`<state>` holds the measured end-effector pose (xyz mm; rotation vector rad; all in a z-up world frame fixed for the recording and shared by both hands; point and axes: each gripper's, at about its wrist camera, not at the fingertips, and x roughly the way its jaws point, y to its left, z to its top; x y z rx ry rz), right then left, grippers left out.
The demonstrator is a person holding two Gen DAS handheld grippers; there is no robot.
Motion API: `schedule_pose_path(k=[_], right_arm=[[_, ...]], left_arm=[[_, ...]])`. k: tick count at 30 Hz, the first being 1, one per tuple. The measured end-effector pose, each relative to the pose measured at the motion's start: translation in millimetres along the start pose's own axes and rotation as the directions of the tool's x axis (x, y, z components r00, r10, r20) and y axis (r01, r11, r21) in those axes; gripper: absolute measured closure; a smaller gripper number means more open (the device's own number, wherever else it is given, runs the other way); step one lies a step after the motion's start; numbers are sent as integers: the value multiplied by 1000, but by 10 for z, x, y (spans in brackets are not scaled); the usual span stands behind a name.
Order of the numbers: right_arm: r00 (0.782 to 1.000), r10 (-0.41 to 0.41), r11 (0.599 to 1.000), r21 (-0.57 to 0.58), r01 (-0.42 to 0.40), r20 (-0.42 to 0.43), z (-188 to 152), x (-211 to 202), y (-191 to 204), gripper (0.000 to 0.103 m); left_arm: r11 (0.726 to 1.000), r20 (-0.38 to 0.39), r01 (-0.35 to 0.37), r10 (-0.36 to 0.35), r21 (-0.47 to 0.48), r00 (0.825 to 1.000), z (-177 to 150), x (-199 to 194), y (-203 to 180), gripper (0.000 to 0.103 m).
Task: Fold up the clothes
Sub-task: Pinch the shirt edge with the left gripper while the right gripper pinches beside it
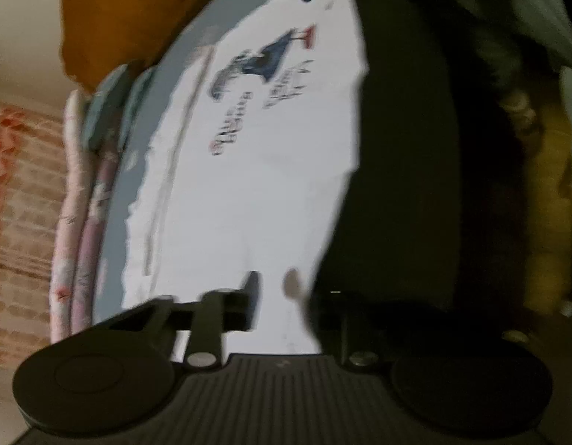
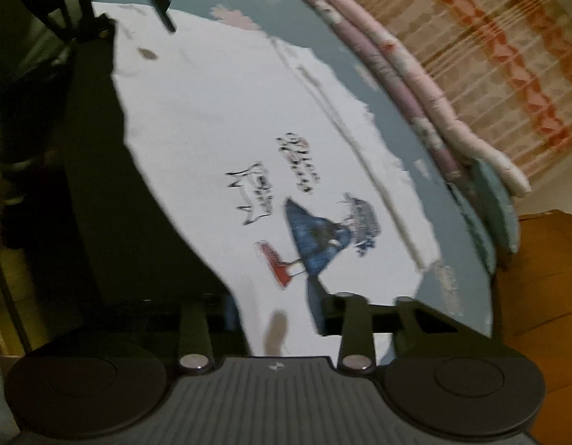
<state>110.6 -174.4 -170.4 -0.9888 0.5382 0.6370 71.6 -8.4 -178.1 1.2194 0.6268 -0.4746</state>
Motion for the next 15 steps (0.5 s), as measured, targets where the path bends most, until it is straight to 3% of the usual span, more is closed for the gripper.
schedule_pose_path(k=[3, 9, 15], right_arm=[[998, 55, 998, -4, -55, -6, 24, -14, 3, 91], [998, 59, 998, 8, -59, 7, 141, -48, -221, 92], [999, 24, 1000, 8, -24, 27, 292, -8, -486, 92]], left_arm=[[1000, 3, 10, -10, -16, 1000, 17, 0, 97, 96], [998, 8, 28, -28, -48, 1000, 52, 2, 295, 98], [997, 20, -15, 17, -82, 1000, 88, 63, 576, 99]])
